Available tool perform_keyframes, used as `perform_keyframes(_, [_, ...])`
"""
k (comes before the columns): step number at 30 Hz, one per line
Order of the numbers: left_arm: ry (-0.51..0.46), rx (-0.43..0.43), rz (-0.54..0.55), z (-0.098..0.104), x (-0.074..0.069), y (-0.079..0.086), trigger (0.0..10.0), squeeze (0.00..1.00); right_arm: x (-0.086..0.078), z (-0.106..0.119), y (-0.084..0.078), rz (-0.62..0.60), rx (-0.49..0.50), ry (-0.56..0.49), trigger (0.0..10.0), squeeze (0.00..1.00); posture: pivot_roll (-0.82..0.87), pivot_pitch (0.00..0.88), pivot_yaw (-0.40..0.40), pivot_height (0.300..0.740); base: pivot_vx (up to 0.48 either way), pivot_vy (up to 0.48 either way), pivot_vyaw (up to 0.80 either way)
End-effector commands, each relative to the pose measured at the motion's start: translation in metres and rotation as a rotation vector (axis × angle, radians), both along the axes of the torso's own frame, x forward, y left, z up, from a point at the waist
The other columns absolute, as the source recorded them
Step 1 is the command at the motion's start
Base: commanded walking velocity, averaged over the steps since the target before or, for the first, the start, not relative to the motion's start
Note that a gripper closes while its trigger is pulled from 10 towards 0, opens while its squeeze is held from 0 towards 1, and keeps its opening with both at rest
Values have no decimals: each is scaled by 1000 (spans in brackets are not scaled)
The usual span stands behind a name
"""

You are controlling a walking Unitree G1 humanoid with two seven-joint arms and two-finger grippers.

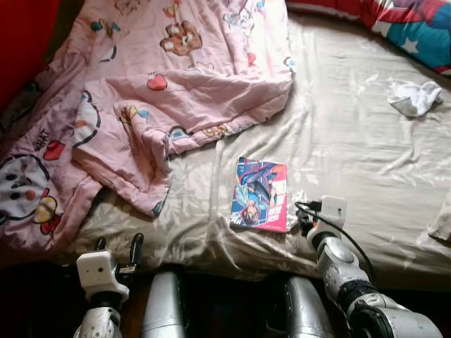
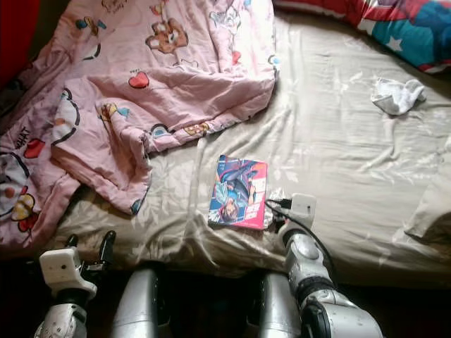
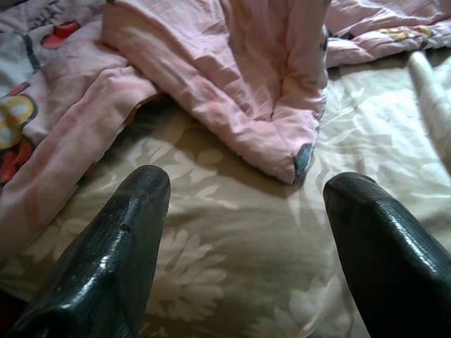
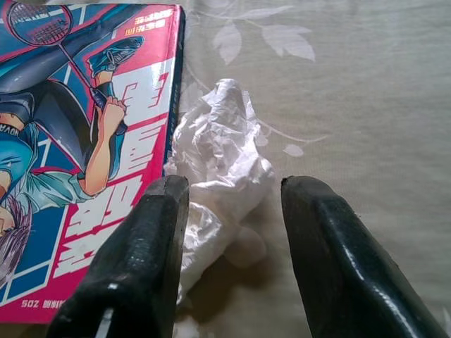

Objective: Clean up the room

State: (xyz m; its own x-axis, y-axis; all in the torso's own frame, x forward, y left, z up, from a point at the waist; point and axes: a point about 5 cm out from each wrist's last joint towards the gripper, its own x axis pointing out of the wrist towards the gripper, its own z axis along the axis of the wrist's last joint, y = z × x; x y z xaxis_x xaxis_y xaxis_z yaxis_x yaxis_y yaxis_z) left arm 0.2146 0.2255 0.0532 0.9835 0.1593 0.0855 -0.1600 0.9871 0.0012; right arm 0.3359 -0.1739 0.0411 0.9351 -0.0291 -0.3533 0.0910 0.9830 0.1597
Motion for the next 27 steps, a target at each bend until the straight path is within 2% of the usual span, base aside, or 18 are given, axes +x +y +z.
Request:
perform_keyframes(1, [38, -12, 1, -6, -8, 0, 10000, 0, -7, -9, 1, 8, -11, 17, 10000, 0, 175, 365, -9, 572, 0, 0, 0])
perform_keyframes(9, [50, -3, -10, -2, -17, -1, 10000, 0, -8, -7, 0, -25, 18, -31, 10000, 0, 187, 385, -5, 572, 0, 0, 0])
perform_keyframes(21, [60, 9, -1, 5, -32, -2, 10000, 0, 4, 8, 7, -3, 97, -94, 10000, 0, 227, 414, 1, 572, 0, 0, 0])
perform_keyframes(27, [62, 20, 9, 8, -39, -1, 10000, 0, 9, 13, 3, -38, 103, -85, 10000, 0, 246, 425, 2, 572, 0, 0, 0])
